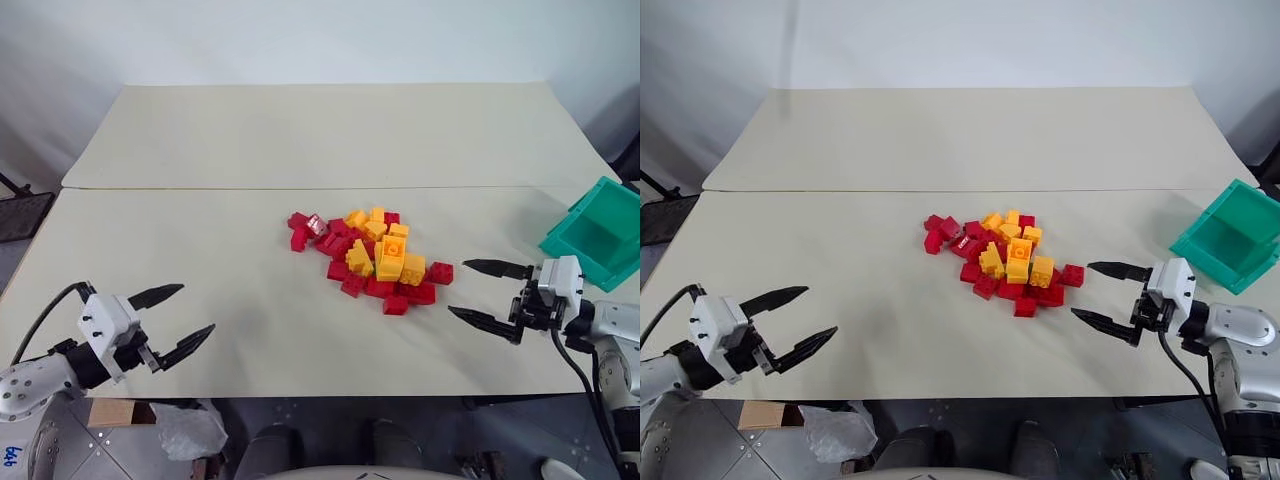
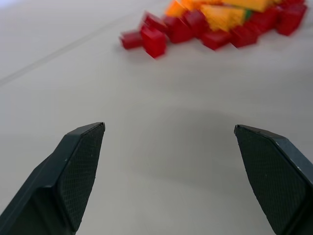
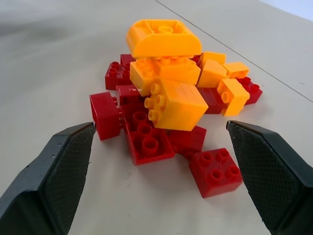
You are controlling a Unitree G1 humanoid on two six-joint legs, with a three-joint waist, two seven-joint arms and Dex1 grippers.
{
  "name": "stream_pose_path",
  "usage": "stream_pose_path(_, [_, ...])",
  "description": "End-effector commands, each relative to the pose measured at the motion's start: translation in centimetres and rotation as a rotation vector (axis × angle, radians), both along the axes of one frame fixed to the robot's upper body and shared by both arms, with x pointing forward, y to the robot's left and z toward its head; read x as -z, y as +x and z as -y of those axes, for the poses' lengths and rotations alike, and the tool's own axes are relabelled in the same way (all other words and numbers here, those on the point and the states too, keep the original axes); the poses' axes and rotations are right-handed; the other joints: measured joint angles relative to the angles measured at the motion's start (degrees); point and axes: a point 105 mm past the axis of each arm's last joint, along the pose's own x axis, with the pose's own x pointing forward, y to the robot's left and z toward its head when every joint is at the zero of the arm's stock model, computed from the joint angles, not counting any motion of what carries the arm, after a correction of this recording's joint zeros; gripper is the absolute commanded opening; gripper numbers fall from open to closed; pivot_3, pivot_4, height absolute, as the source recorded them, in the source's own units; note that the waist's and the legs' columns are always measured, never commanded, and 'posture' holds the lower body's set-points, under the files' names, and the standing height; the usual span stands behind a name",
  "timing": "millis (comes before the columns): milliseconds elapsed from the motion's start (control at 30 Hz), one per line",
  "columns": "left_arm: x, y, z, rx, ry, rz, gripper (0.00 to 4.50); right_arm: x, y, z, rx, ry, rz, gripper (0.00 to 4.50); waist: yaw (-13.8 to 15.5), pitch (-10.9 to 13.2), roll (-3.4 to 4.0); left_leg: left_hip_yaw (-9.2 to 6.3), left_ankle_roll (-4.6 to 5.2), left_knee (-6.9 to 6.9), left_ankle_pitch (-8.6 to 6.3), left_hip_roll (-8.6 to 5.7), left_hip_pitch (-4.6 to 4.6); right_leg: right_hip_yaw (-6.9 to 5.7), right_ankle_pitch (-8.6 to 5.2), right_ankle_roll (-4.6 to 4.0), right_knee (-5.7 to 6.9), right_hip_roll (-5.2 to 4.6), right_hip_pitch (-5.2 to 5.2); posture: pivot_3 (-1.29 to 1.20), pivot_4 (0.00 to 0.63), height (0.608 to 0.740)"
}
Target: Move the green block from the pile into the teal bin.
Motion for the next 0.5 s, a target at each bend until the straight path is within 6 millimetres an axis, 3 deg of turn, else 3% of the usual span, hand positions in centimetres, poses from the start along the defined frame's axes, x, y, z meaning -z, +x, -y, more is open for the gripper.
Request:
stream_pose_path(33, [-0.8, 0.1, 0.2, -0.001, -0.016, 0.033, 4.50, -1.0, 0.0, 0.7, 0.039, 0.003, 0.065, 4.48, 0.0, 0.0, 0.00, 0.02, 0.00, 0.00, 0.00, 0.00, 0.00, 0.00, 0.00, 0.00, 0.03, 0.00, 0.00, 0.00, 0.150, 0.740])
stream_pose_path(167, [-0.9, 0.5, 0.9, 0.039, -0.070, 0.015, 4.50, -1.0, -0.1, 1.3, 0.069, 0.002, 0.068, 4.48, 0.0, 0.0, 0.00, 0.03, 0.00, 0.00, 0.00, 0.00, 0.00, -0.01, 0.00, 0.00, 0.04, 0.02, 0.00, 0.00, 0.150, 0.740])
stream_pose_path(200, [-0.9, 0.7, 1.2, 0.054, -0.074, 0.009, 4.50, -1.1, -0.2, 1.3, 0.070, 0.012, 0.068, 4.31, 0.1, 0.0, 0.00, 0.03, 0.00, 0.01, 0.00, 0.00, 0.00, -0.02, 0.00, 0.00, 0.06, 0.01, 0.00, 0.00, 0.150, 0.740])
stream_pose_path(333, [-0.9, 1.0, 2.7, 0.146, -0.056, 0.002, 4.50, -1.5, -1.2, 1.4, 0.059, 0.028, 0.062, 3.25, 0.3, 0.0, 0.00, 0.03, 0.00, 0.04, 0.00, -0.02, 0.00, -0.02, 0.00, 0.01, 0.08, 0.01, 0.02, 0.00, 0.150, 0.740])
stream_pose_path(500, [-0.6, 1.0, 6.0, 0.332, -0.042, -0.017, 4.50, -0.9, -3.9, -0.5, -0.043, 0.024, -0.034, 1.48, 1.0, 0.0, 0.01, 0.03, 0.00, 0.03, 0.00, -0.01, 0.00, -0.02, 0.00, 0.01, 0.09, 0.03, 0.01, 0.00, 0.150, 0.740])
